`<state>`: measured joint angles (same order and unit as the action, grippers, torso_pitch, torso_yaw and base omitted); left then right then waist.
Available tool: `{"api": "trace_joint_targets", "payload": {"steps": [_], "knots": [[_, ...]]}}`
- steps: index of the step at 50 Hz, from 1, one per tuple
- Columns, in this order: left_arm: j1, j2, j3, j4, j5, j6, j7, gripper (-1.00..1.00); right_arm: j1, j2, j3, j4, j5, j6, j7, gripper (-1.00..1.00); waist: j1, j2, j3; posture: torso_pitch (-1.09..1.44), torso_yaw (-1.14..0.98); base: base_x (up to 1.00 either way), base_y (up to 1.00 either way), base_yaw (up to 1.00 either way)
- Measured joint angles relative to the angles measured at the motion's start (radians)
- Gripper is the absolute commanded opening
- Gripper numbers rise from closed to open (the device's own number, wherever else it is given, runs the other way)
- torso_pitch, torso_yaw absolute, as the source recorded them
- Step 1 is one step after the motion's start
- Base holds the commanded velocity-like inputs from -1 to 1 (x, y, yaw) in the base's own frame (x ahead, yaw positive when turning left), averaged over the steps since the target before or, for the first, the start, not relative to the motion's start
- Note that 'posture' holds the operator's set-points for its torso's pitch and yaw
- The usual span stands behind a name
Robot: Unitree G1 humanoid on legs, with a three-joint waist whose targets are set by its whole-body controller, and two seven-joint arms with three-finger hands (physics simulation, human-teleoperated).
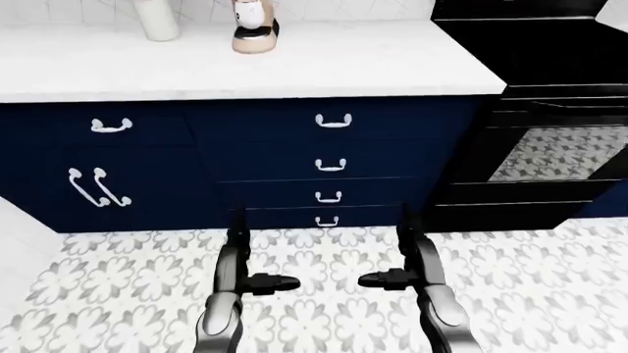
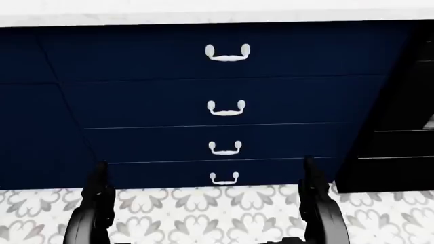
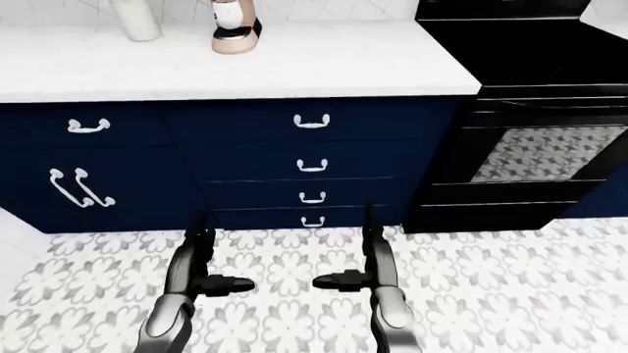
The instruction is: Press the button on the coffee machine to serve coffee.
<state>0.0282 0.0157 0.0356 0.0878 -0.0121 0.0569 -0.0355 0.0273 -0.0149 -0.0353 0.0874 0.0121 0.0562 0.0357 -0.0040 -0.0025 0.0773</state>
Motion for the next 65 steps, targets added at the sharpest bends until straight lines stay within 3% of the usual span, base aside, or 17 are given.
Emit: {"api": "trace_joint_targets", "payload": {"steps": [1,3,5,7,17,23,29,36,47,58,65], "knots": [[-0.002,0.003,0.001,-0.011,-0.001,-0.006,-0.002,1.0,0.003,-0.001,0.001,-0.022,0.0,0.001,0.0,1.0,-0.001,-0.004,-0.01,0.0,0.0,0.0,0.0,0.0],[-0.02,0.006,0.006,-0.045,-0.001,-0.031,-0.004,1.0,-0.014,-0.002,0.001,-0.061,-0.002,-0.028,0.0,1.0,0.005,-0.003,-0.061,0.0,0.0,0.0,0.0,0.0],[-0.019,0.004,0.005,-0.053,-0.001,-0.045,-0.005,1.0,-0.015,0.002,0.007,-0.065,-0.006,-0.045,-0.002,1.0,0.007,-0.009,-0.041,0.0,0.0,0.0,0.0,0.0],[-0.005,0.001,0.0,-0.039,-0.002,-0.045,-0.008,1.0,-0.007,0.002,0.012,-0.049,-0.007,-0.045,0.0,1.0,0.008,-0.008,-0.053,0.0,0.0,0.0,0.0,0.0],[-0.012,0.0,0.003,-0.039,-0.003,-0.023,-0.004,1.0,-0.016,-0.002,0.003,-0.041,-0.017,-0.016,-0.006,1.0,0.007,-0.004,-0.064,0.0,0.0,0.0,0.0,0.0],[-0.046,0.008,0.016,-0.135,-0.022,0.084,0.013,1.0,-0.041,-0.015,-0.009,-0.205,-0.028,0.117,-0.011,1.0,0.011,-0.005,-0.07,0.0,0.0,0.0,0.0,0.0],[-0.168,0.041,0.056,-0.232,-0.039,0.245,0.028,1.0,-0.082,-0.027,-0.024,-0.349,-0.045,0.292,-0.011,1.0,0.008,-0.007,-0.073,0.0,0.0,0.0,0.0,0.0],[-0.369,0.102,0.103,-0.299,-0.092,0.48,0.051,1.0,-0.311,-0.074,-0.068,-0.502,-0.026,0.641,-0.008,1.0,0.009,-0.001,-0.071,0.0,0.0,0.0,0.0,0.0],[-0.724,0.251,0.172,-0.212,-0.21,0.743,0.115,1.0,-0.65,-0.204,-0.125,-0.524,0.011,1.022,-0.029,1.0,0.01,0.0,-0.052,0.0,0.0,0.0,0.0,0.0],[-0.993,0.374,0.177,0.0,-0.278,0.799,0.129,1.0,-0.938,-0.309,-0.15,-0.367,0.065,1.161,-0.02,1.0,0.011,0.0,-0.034,0.0,0.0,0.0,0.0,0.0],[-1.12,0.428,0.184,0.13,-0.296,0.794,0.129,1.0,-1.108,-0.393,-0.14,-0.244,0.083,1.19,0.006,1.0,0.01,0.004,-0.025,0.0,0.0,0.0,0.0,0.0]]}}
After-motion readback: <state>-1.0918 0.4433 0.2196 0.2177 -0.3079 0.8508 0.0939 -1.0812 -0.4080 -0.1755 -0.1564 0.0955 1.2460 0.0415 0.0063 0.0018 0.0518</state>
